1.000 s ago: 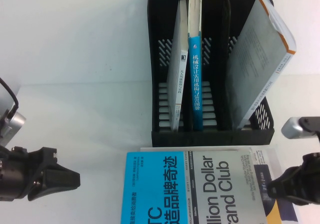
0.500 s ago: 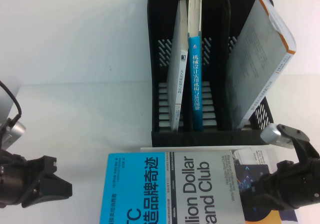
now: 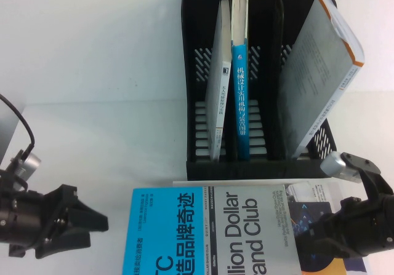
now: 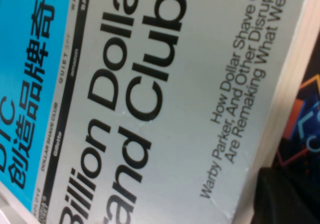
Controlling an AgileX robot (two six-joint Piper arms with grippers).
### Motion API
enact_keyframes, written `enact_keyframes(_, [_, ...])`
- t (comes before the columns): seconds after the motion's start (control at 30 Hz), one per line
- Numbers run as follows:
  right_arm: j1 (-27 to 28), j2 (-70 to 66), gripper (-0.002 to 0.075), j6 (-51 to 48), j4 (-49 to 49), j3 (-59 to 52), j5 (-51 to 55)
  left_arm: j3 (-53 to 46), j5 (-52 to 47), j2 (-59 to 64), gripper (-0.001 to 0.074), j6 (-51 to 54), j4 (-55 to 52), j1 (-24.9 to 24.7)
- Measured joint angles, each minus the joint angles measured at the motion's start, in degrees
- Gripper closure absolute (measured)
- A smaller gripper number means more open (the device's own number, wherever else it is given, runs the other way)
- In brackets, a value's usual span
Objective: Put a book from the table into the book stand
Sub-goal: Push book with right arm, then pick up the book with your left arm
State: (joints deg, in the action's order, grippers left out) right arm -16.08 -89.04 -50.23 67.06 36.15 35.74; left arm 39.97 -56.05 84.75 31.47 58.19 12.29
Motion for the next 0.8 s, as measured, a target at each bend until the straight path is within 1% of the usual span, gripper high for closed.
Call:
enact_keyframes(0.1, [0.1, 0.0, 0.0729, -0.1, 0.0, 0.0, 0.1, 0.0, -2.1, 0.5, 0.0270, 3.1, 4.3, 0.0])
enact_keyframes(0.13, [0.1, 0.0, 0.0729, -0.1, 0.0, 0.0, 0.1, 0.1, -3.3, 0.8, 0.0238, 4.5, 6.1, 0.0])
enact_keyframes(0.2, [0.1, 0.0, 0.0729, -0.1, 0.0, 0.0, 0.1, 0.1, -6.1, 2.1, 0.0202, 8.3, 9.3, -0.4])
enact_keyframes(0.33, [0.1, 0.0, 0.0729, -0.1, 0.0, 0.0, 0.1, 0.1, -9.8, 5.3, 0.0179, 12.5, 11.8, -1.0])
enact_keyframes(0.67, [0.1, 0.0, 0.0729, -0.1, 0.0, 0.0, 0.3, 0.2, -10.0, 11.8, 0.0173, 15.0, 13.5, -1.0])
enact_keyframes(0.8, [0.1, 0.0, 0.0729, -0.1, 0.0, 0.0, 0.3, 0.3, -10.1, 15.0, 0.0173, 15.8, 14.7, -2.2])
